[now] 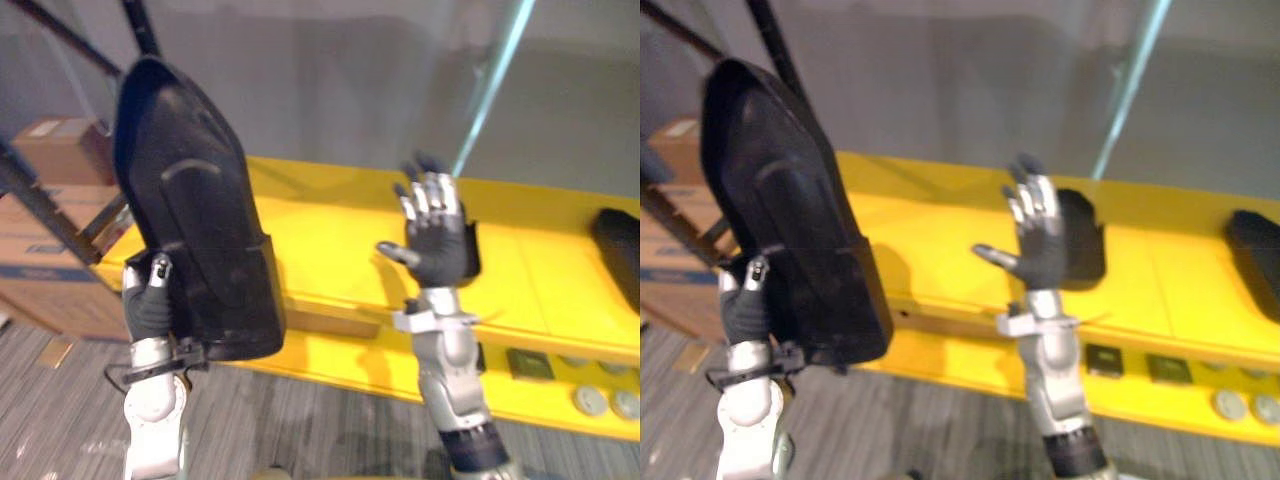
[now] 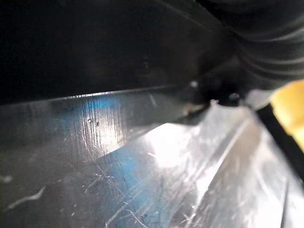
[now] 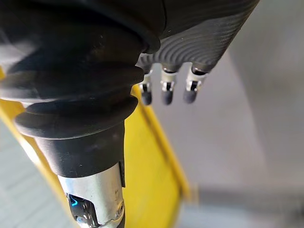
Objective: Walk over and take plastic housings, then place them on the shelf
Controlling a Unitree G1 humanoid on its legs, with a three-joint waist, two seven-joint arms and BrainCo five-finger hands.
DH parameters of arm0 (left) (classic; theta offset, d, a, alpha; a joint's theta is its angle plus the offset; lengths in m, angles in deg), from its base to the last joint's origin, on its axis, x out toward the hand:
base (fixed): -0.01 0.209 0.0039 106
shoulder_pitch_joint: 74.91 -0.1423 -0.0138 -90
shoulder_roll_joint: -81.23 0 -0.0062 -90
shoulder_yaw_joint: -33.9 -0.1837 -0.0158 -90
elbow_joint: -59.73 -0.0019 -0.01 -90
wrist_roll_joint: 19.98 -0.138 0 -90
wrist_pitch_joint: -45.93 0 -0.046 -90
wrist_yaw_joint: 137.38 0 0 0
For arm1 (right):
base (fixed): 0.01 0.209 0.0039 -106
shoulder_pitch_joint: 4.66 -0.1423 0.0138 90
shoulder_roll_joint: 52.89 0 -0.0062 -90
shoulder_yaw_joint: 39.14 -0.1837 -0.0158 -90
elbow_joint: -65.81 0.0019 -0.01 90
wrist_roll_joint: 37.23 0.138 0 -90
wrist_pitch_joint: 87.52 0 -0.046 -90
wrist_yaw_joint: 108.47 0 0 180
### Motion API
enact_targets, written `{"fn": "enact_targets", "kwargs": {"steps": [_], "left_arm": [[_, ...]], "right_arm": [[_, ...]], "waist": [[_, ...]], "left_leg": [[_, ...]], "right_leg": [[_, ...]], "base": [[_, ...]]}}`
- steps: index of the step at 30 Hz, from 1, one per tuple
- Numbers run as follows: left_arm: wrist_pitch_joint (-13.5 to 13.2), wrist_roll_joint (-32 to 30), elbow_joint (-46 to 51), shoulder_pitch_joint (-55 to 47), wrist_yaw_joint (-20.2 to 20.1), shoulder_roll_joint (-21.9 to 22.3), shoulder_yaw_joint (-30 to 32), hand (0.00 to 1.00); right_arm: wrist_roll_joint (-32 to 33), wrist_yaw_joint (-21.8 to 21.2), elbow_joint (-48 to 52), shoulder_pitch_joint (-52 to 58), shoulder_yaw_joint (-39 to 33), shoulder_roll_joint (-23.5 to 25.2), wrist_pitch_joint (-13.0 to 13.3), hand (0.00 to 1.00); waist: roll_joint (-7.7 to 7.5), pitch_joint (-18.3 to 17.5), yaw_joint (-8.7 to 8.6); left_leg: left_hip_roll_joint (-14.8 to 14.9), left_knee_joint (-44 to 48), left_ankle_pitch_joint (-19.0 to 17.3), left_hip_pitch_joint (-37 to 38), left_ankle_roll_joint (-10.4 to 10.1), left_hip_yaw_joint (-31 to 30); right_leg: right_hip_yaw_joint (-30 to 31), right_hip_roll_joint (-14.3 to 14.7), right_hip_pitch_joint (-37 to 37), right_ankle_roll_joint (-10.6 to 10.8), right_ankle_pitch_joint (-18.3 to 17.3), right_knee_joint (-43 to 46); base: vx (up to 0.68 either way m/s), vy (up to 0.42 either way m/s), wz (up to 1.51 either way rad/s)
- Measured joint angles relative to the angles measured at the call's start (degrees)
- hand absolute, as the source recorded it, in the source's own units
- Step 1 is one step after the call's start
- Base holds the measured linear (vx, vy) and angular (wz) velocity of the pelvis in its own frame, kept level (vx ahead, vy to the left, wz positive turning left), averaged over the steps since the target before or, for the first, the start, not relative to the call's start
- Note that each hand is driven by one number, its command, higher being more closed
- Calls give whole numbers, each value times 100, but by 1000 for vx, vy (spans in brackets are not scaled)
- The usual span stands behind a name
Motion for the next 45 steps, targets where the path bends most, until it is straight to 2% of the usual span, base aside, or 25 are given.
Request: {"fn": "enact_targets", "kwargs": {"steps": [1,2,4,6,9,12,13,18,20,21,24,25,29,30,35,42,45], "left_arm": [[87,3,-186,100,-34,-85,24,100],[186,17,-386,191,-35,-145,54,100],[389,115,-902,364,-32,-283,166,100],[722,207,-1540,631,55,-459,399,100],[992,276,-2189,963,246,-775,548,100],[1311,504,-3022,1487,408,-1314,667,100],[1382,528,-3346,1675,496,-1517,762,100],[1898,1007,-4355,2455,550,-2355,729,100],[2195,1143,-4839,2797,410,-2724,613,100],[2258,1153,-4977,2903,362,-2795,580,100],[2524,1173,-5430,3365,53,-3274,205,100],[2628,1162,-5460,3486,-128,-3430,128,100],[2909,1126,-5779,3950,-574,-3731,-287,100],[2942,1129,-5935,4045,-704,-3809,-445,100],[2980,1116,-6261,4347,-1004,-3865,-891,100],[2919,1183,-6420,4507,-997,-3864,-1156,100],[2865,1188,-6429,4508,-953,-3864,-1158,100]], "right_arm": [[-171,151,117,278,-283,-5,-5,0],[-293,217,209,507,-495,-14,-8,0],[-409,188,317,934,-880,-39,-80,0],[-391,-110,288,1465,-1363,-89,-526,0],[-408,-415,-88,1905,-1649,-214,-891,0],[-568,-590,-883,2201,-1846,-385,-1098,0],[-659,-592,-1099,2233,-1874,-470,-1134,0],[-1210,-742,-1631,2252,-1880,-726,-1130,0],[-1387,-856,-1857,2246,-1797,-790,-1084,0],[-1427,-863,-1936,2246,-1773,-805,-1060,0],[-1625,-809,-2247,2238,-1533,-860,-872,0],[-1666,-801,-2293,2232,-1420,-873,-737,0],[-1773,-822,-2330,2209,-1039,-930,-469,0],[-1773,-822,-2330,2206,-893,-946,-400,0],[-1748,-810,-2355,2201,-499,-977,-373,0],[-1706,-810,-2504,2176,-36,-1061,-373,0],[-1706,-790,-2624,2191,129,-1067,-372,0]], "waist": [[16,3,-131],[42,0,-193],[109,-26,-366],[188,-25,-600],[244,14,-764],[332,99,-835],[362,135,-905],[368,294,-1016],[357,312,-1073],[357,312,-1077],[315,450,-1084],[285,510,-1097],[258,622,-1125],[247,650,-1164],[200,711,-1229],[164,916,-1362],[206,977,-1391]], "left_leg": [[0,-20,-1,15,2,139],[1,-47,0,31,3,254],[6,-101,6,53,11,435],[18,-116,5,52,11,645],[28,-131,6,41,12,775],[30,-148,7,21,14,917],[20,-153,12,-13,22,946],[17,-96,30,-108,46,1026],[23,-73,30,-110,47,1022],[24,-73,30,-106,47,1023],[25,-57,30,-40,46,1028],[22,-34,30,-63,46,1029],[15,-1,29,-147,46,1030],[9,4,29,-150,46,1031],[5,53,27,-268,51,1064],[42,354,-66,-349,174,1168],[77,435,-145,-355,136,1174]], "right_leg": [[125,3,-77,16,10,-10],[228,8,-150,35,21,-12],[418,20,-278,80,53,-11],[667,77,-435,77,93,21],[809,93,-576,74,102,80],[970,104,-736,74,102,155],[1000,90,-809,75,99,194],[1133,78,-1019,57,81,357],[1135,77,-1033,44,61,404],[1137,77,-1037,36,53,420],[1153,60,-1042,30,-46,576],[1160,39,-1106,31,-89,670],[1176,17,-1221,22,-105,785],[1186,11,-1235,22,-105,803],[1267,8,-1405,21,-104,891],[1331,-10,-1415,20,-103,942],[1347,4,-1410,20,-103,958]], "base": [[-70,12,-58],[-83,17,-65],[-49,15,-51],[-17,0,-44],[-6,3,-31],[-2,3,-22],[-2,10,-12],[1,5,-9],[0,0,0],[0,0,0],[-21,-8,-1],[-65,-24,-1],[-37,-15,0],[0,0,0],[-6,-3,-3],[-11,-7,-5],[-29,-10,-5]]}}
